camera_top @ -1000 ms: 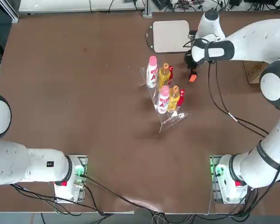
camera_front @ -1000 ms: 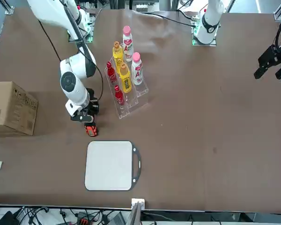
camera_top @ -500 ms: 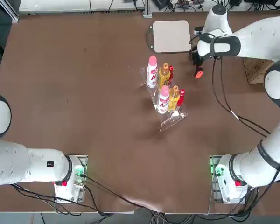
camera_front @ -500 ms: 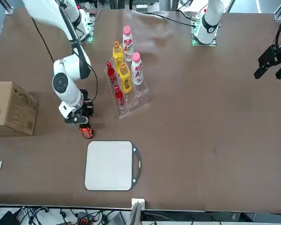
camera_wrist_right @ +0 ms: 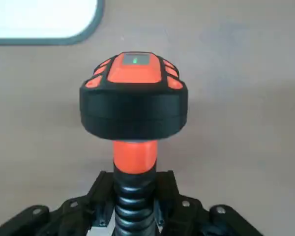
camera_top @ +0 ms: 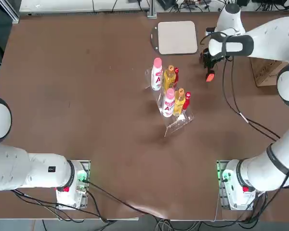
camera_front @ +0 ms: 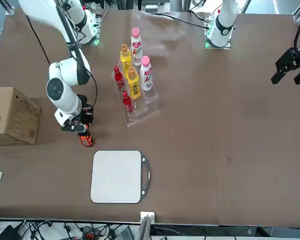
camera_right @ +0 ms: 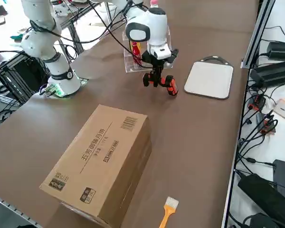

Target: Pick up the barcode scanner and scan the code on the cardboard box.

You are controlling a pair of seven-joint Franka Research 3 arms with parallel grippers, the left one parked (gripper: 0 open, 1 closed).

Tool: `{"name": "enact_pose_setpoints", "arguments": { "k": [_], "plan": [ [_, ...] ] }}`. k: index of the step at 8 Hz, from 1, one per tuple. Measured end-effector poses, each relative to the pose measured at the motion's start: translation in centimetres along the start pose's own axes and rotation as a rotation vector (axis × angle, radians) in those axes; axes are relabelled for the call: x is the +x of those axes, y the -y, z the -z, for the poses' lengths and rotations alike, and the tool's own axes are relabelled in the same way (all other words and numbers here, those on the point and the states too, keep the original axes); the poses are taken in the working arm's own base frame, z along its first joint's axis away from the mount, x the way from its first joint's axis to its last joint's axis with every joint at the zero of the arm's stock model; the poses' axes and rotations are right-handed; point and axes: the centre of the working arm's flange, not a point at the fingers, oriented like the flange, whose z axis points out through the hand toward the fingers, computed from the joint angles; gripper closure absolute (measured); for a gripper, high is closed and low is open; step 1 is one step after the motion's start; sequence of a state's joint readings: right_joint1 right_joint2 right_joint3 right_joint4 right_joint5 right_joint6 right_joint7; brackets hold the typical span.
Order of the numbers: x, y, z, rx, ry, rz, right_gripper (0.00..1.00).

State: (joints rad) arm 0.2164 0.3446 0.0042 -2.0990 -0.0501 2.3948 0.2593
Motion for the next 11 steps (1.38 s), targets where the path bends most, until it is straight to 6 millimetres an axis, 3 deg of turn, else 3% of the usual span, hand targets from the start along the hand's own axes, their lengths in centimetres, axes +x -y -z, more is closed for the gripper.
{"name": "enact_pose_setpoints", "arguments": {
  "k": [4,7,9,10,11],
  "plan": [
    [-0.4,-1.3,-0.9,-0.002,0.016,-0.002,0.57],
    [-0.4,-1.3,-0.8,-0.001,0.011,0.002,0.45],
    [-0.3,-1.3,-0.8,0.000,0.008,0.003,0.10],
    [-0.2,-1.3,-0.3,0.002,-0.002,0.003,0.00],
    [0.1,-1.3,1.2,0.007,-0.028,0.002,0.00]
  ]
}}
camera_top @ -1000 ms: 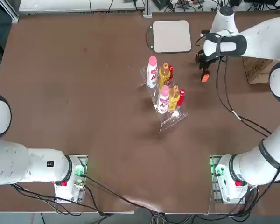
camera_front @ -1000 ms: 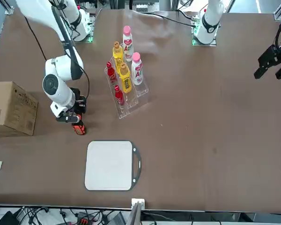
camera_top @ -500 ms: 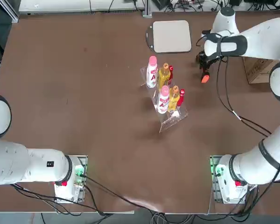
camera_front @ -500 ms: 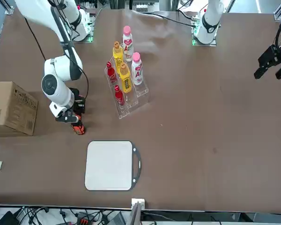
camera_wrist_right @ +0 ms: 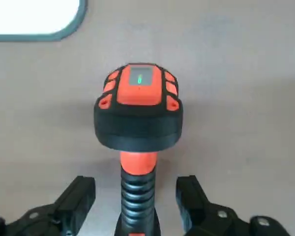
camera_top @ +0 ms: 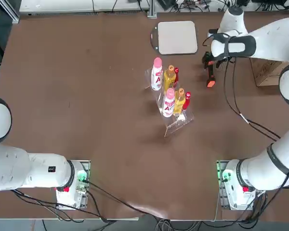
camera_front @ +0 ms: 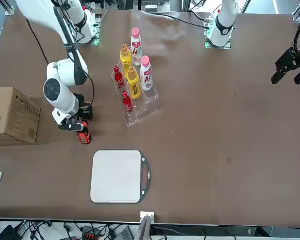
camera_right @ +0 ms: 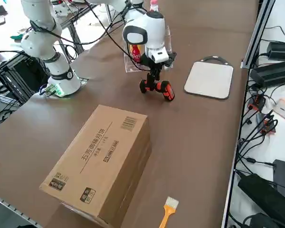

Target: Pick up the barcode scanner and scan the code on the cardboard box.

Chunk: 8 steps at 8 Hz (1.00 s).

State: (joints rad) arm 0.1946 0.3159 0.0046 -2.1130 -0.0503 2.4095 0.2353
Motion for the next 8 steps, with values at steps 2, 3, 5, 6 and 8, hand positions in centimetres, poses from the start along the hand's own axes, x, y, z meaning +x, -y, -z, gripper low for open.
{"name": "enact_pose_setpoints", "arguments": {
  "k": [2,3,5,6,8],
  "plan": [
    [0.6,-0.2,6.3,0.002,-0.028,-0.009,0.00],
    [0.9,-0.9,10.4,-0.001,-0.031,-0.023,0.00],
    [1.7,-4.8,19.0,0.001,-0.051,-0.095,0.00],
    [2.1,-7.7,22.8,0.004,-0.060,-0.138,0.00],
    [2.5,-12.7,28.0,0.007,-0.078,-0.173,0.00]
  ]
}}
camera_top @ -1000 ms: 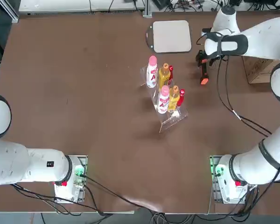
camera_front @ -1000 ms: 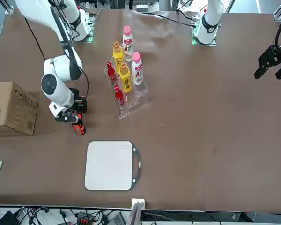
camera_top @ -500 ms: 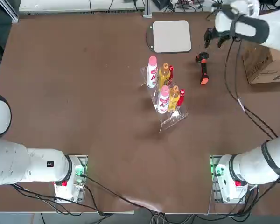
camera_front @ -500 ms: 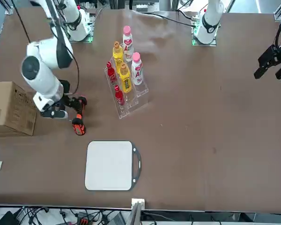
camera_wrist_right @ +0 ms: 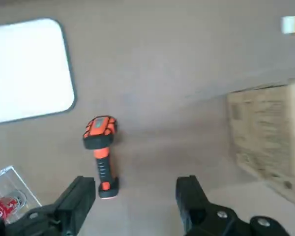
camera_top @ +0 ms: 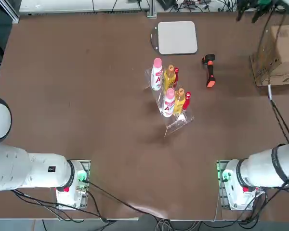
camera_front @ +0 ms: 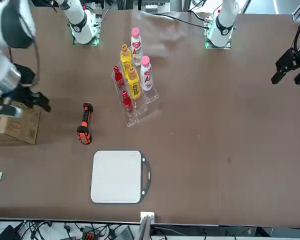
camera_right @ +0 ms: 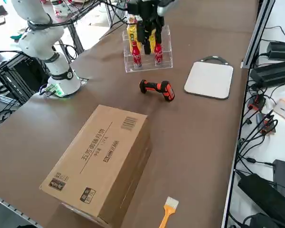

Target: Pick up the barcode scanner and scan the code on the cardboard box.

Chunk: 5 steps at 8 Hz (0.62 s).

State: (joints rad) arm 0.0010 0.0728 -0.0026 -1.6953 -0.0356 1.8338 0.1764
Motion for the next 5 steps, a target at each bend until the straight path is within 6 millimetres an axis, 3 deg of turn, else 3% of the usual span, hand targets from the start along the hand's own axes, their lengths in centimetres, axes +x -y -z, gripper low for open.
{"name": "enact_pose_setpoints", "arguments": {
  "k": [2,5],
  "plan": [
    [0.4,-2.2,3.1,-0.004,0.009,-0.026,0.00],
    [0.1,-1.6,6.3,0.062,0.068,-0.024,0.00]
  ]
}}
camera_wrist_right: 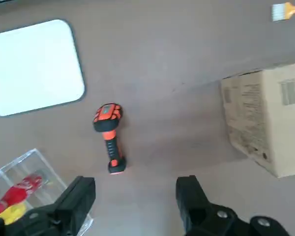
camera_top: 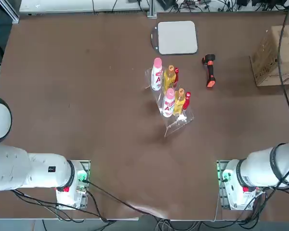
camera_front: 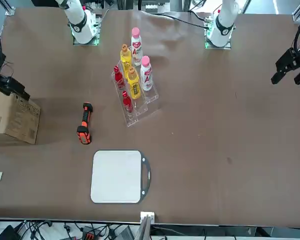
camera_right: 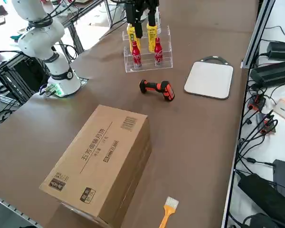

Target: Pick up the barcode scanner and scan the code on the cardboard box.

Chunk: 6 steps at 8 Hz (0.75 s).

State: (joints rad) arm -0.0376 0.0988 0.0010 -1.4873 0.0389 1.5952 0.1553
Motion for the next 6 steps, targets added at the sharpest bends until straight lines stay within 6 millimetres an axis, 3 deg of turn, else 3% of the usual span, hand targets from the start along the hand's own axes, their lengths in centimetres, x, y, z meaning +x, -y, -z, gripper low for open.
{"name": "enact_pose_setpoints", "arguments": {
  "k": [6],
  "plan": [
    [0.4,0.9,-1.3,0.000,0.035,0.090,0.00]
  ]
}}
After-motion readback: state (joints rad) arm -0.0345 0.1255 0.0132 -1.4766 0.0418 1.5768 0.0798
